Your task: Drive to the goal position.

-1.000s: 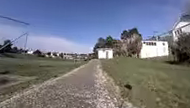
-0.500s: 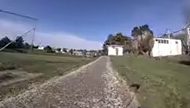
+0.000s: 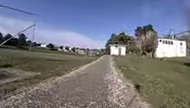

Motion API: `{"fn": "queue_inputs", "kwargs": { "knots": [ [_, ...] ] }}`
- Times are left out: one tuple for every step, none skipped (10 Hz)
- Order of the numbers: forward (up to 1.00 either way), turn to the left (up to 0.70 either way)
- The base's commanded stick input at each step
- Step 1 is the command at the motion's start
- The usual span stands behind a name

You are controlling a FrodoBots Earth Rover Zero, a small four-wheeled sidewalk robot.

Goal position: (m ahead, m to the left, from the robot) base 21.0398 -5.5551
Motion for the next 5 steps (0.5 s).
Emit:
{"fn": "queue_inputs", "kwargs": {
  "knots": [
    [0.70,-0.14],
    [0.70,-0.14],
    [0.70,0.00],
    [0.70,0.00],
    [0.70,0.00]
  ]
}}
